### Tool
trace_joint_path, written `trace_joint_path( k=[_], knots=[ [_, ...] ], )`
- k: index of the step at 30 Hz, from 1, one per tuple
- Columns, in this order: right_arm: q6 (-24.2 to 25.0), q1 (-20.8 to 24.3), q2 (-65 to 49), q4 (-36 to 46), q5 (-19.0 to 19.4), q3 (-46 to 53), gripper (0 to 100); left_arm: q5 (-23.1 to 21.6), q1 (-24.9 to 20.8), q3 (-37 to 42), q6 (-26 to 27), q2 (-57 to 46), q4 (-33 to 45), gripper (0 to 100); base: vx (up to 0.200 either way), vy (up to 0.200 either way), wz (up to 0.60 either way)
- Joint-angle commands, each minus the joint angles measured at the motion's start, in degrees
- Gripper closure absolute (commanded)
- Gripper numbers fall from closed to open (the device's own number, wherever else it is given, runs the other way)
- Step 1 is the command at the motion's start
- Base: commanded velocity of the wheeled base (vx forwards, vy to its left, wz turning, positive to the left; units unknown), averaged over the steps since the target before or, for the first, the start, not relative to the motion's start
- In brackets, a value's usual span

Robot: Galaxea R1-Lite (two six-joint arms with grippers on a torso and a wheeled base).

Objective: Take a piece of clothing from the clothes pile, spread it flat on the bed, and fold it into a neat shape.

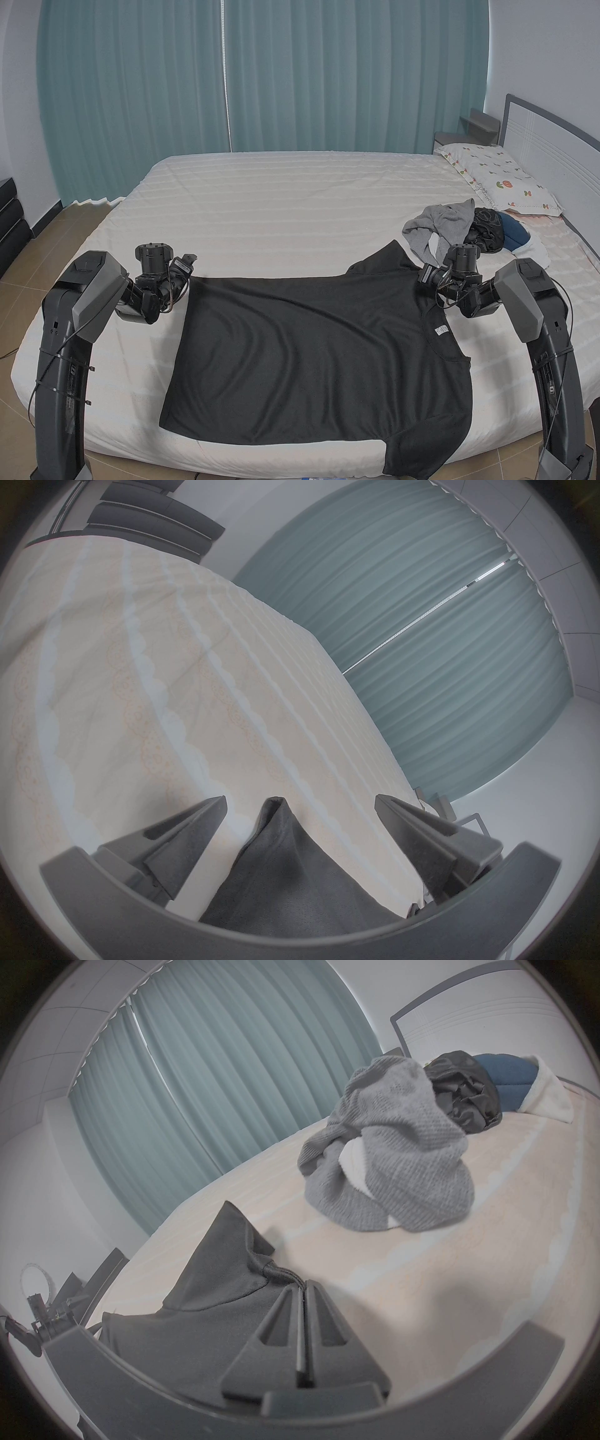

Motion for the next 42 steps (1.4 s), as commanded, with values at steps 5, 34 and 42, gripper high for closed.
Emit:
trace_joint_path(
  k=[5, 34, 42],
  knots=[
    [0.4, -1.6, 0.2, 0.0, -0.4, -0.9, 100, 0.1, 0.0, 0.1, 0.0, 0.0, -0.1, 0, 0.0, 0.0, 0.0],
    [3.2, -1.2, -10.3, -4.4, -1.0, 15.4, 0, -0.4, -0.4, 7.8, 0.3, -5.7, -0.8, 0, 0.0, 0.0, 0.0],
    [8.8, -1.4, -23.4, -15.7, 0.3, 39.7, 0, -0.7, -1.1, 15.7, -0.1, -12.4, -0.9, 0, 0.0, 0.0, 0.0]
  ],
)
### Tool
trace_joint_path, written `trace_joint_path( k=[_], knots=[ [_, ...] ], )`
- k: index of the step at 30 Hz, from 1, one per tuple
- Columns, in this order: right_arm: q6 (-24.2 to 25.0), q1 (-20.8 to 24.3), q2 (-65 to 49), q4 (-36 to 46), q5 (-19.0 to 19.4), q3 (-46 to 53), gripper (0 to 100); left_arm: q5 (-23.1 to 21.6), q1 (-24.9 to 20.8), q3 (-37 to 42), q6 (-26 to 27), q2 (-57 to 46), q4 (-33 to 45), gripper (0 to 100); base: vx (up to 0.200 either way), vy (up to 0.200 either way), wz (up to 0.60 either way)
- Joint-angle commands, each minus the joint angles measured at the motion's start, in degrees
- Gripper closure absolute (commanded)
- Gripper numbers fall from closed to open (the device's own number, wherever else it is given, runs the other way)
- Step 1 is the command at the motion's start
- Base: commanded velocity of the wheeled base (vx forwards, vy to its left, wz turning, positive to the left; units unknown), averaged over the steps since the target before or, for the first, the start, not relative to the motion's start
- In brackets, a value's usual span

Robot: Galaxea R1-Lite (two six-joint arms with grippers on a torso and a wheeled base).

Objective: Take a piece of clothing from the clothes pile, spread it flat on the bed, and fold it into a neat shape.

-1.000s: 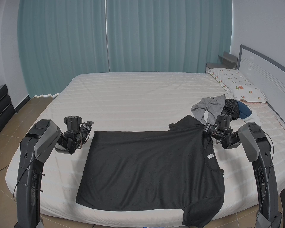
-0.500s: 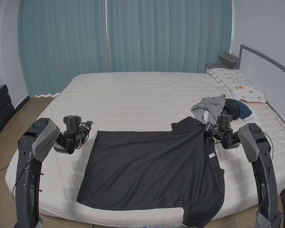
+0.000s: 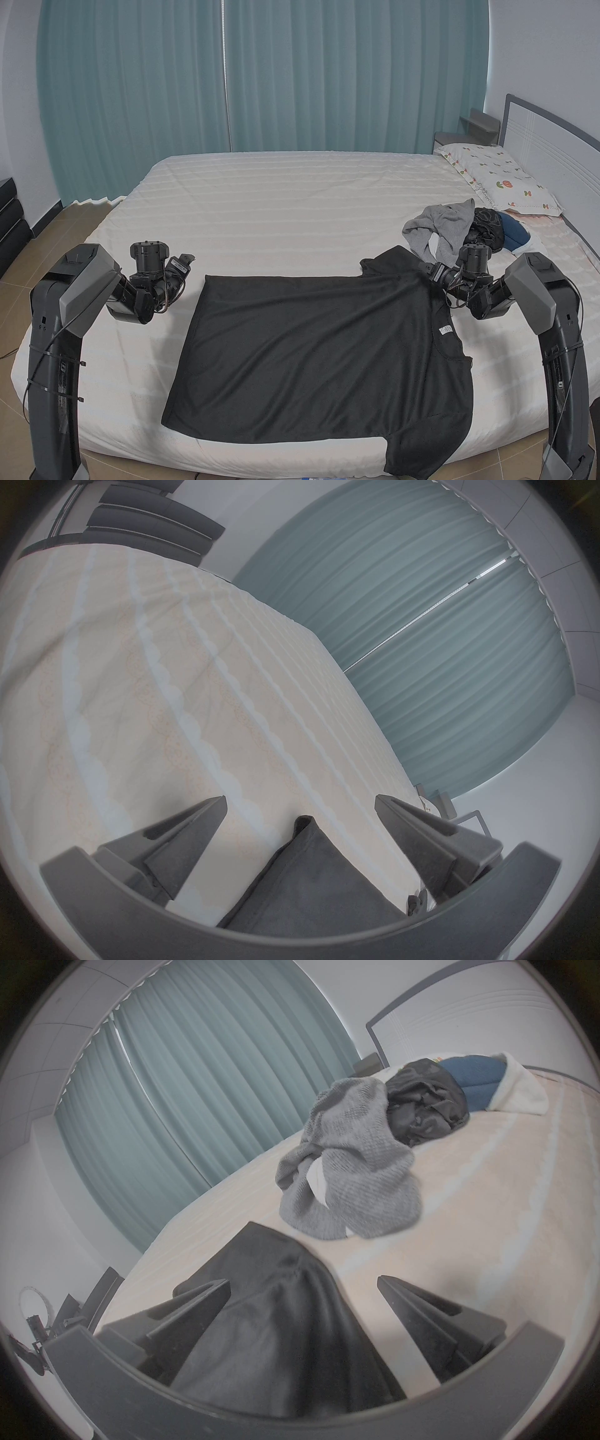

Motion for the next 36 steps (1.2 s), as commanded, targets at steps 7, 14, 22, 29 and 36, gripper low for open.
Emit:
trace_joint_path(
  k=[7, 14, 22, 29, 36],
  knots=[
    [10.3, 2.4, -22.4, -19.3, 2.8, 44.3, 0, -0.4, -2.6, 15.4, -0.1, -10.7, -0.1, 0, 0.0, 0.0, 0.0],
    [13.2, 3.2, -27.2, -31.6, 3.0, 62.1, 0, -0.4, -5.3, 30.6, 0.2, -16.5, -7.6, 0, 0.0, 0.0, 0.0],
    [17.8, 3.6, -28.7, -38.7, 2.9, 72.5, 0, -0.9, -7.6, 42.7, 0.2, -20.7, -14.4, 0, -0.2, 0.0, 0.0],
    [18.7, 4.2, -28.3, -44.1, 3.0, 77.8, 0, -1.1, -9.7, 50.5, -0.1, -24.8, -17.1, 0, -0.2, 0.0, 0.0],
    [21.3, 6.0, -28.0, -48.3, 3.0, 81.2, 0, -3.1, -9.9, 53.8, -1.1, -24.9, -19.5, 0, 0.0, 0.0, 0.0]
  ],
)
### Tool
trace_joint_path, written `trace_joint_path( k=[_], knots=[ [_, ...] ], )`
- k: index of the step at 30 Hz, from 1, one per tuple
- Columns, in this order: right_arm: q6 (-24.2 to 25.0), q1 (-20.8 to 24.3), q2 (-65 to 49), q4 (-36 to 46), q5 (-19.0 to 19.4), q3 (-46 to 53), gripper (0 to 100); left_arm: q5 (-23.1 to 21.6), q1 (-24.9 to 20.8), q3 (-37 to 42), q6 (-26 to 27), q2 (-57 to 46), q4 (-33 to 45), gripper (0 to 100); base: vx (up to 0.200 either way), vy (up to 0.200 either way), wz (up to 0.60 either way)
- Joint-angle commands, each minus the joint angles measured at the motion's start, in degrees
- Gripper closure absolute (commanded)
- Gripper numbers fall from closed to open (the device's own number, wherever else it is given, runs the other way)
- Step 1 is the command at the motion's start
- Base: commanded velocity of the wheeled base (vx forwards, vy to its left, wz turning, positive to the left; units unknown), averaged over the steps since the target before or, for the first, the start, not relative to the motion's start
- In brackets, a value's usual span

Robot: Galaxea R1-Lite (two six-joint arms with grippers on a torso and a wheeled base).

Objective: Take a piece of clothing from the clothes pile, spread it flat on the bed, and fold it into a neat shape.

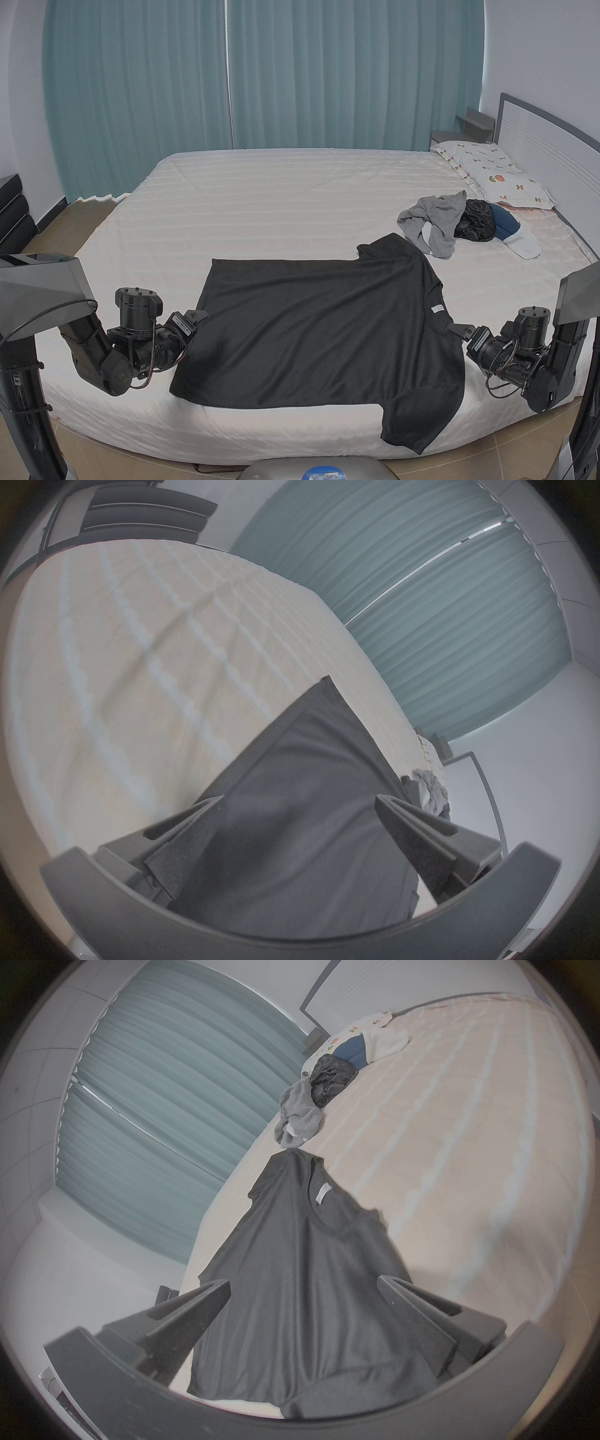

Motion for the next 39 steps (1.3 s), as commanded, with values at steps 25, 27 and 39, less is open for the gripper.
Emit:
trace_joint_path(
  k=[25, 27, 39],
  knots=[
    [-1.6, 1.5, 0.1, -0.9, -0.1, 4.8, 0, -0.8, -2.2, 7.7, -2.2, -7.3, 0.0, 0, 0.0, -0.128, 0.0],
    [-1.7, 1.7, 0.1, -0.9, -0.1, 4.9, 0, -0.8, -2.0, 8.7, -1.6, -8.1, 0.2, 0, 0.0, 0.0, 0.0],
    [-2.6, 2.4, -0.1, -0.9, 0.0, 6.7, 0, -1.1, 5.5, 20.0, 8.5, -9.1, 0.2, 0, 0.0, 0.0, 0.0]
  ],
)
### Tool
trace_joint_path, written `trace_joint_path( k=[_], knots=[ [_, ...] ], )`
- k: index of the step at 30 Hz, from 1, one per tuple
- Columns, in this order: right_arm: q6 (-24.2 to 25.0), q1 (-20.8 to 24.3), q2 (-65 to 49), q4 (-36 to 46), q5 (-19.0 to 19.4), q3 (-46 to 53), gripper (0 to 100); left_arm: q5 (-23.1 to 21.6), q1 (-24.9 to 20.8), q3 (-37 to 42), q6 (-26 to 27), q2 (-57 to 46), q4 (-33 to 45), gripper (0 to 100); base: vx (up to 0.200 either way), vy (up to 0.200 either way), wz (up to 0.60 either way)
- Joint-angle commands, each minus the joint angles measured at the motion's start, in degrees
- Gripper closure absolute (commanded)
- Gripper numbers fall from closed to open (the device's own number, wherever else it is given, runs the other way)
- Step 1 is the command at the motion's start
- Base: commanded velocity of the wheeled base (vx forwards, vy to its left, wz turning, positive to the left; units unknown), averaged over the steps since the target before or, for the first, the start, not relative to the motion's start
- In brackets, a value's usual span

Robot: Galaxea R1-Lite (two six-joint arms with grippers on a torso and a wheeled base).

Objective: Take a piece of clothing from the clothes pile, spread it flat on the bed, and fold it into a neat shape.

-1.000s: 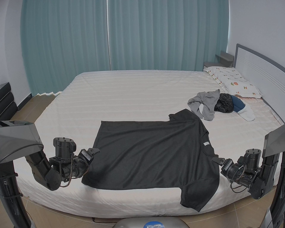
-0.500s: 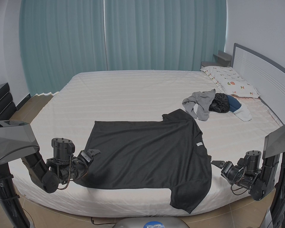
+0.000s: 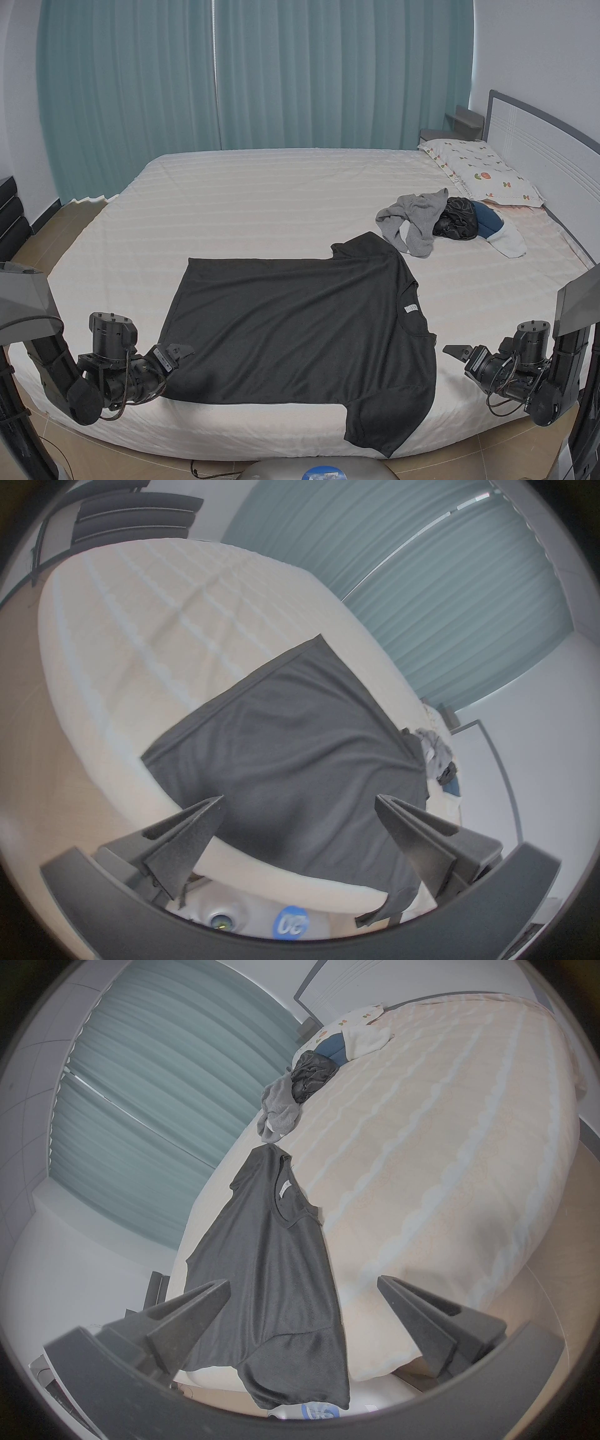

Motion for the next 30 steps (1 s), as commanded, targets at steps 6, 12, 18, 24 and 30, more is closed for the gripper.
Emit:
trace_joint_path(
  k=[6, 12, 18, 24, 30],
  knots=[
    [-0.1, 0.3, 0.7, -0.7, 0.2, 0.8, 0, -0.2, 7.4, 4.7, 6.6, 1.3, -0.2, 0, 0.0, 0.0, 0.0],
    [-0.2, 0.9, 0.8, -0.7, 0.2, 1.1, 0, -0.1, 8.4, 2.9, 7.4, 6.5, -1.2, 0, 0.0, 0.0, 0.0],
    [-0.1, 1.4, 0.9, -0.7, 0.3, 1.1, 0, 0.0, 8.3, 1.8, 7.3, 11.0, -5.6, 0, 0.0, 0.0, 0.0],
    [-0.1, 2.0, 1.6, -0.7, 1.7, 0.8, 0, 0.6, 8.4, 0.0, 7.6, 14.4, -6.9, 100, 0.0, 0.0, 0.0],
    [-0.1, 4.9, 3.9, -0.7, 2.2, 0.2, 0, 0.7, 8.4, 0.6, 7.4, 13.3, -7.2, 100, 0.0, 0.0, 0.0]
  ],
)
